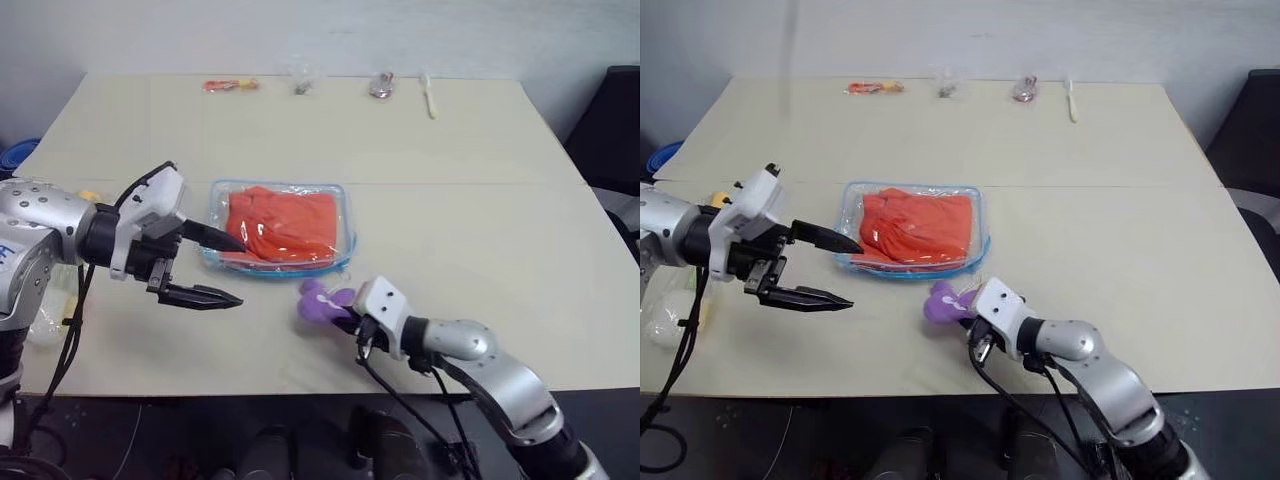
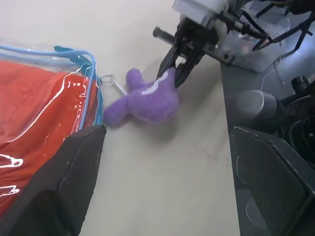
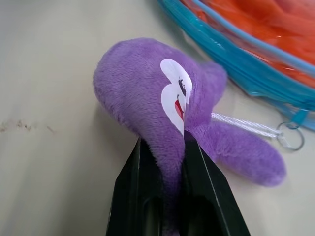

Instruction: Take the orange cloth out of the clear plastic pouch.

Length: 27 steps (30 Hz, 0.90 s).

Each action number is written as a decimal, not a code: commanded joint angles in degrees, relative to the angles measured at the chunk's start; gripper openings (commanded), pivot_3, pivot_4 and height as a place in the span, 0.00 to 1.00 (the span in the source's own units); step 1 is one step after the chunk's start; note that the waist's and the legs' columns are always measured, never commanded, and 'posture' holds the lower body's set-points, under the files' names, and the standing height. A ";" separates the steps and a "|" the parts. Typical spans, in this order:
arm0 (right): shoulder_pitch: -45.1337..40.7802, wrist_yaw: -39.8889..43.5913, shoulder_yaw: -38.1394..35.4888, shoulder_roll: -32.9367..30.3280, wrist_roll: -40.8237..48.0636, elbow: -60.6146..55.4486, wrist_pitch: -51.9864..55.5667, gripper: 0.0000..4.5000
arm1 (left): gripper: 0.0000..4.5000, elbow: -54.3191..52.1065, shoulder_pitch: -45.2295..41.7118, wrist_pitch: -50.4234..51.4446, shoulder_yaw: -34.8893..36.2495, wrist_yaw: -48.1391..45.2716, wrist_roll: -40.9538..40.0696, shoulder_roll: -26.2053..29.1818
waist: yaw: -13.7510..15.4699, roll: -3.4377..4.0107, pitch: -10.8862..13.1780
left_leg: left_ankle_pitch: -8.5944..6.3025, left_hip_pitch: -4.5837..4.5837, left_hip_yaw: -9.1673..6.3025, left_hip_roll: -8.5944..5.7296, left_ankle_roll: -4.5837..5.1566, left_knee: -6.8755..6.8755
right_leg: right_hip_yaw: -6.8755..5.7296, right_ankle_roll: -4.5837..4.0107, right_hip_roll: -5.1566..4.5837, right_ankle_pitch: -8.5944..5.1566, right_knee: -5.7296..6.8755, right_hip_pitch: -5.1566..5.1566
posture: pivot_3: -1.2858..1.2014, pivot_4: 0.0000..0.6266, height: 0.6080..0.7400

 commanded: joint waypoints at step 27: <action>-4.66 6.46 -11.97 -1.15 21.05 -7.91 15.24 0.91 | 0.97 2.69 -3.90 -5.92 -5.92 -0.95 1.61 -3.02 | -0.75 0.01 0.00 | 0.09 -0.01 -0.04 0.00 -0.18 -0.13 | -0.01 -0.13 0.00 -0.07 0.12 -0.13 | 0.52 0.24 1.00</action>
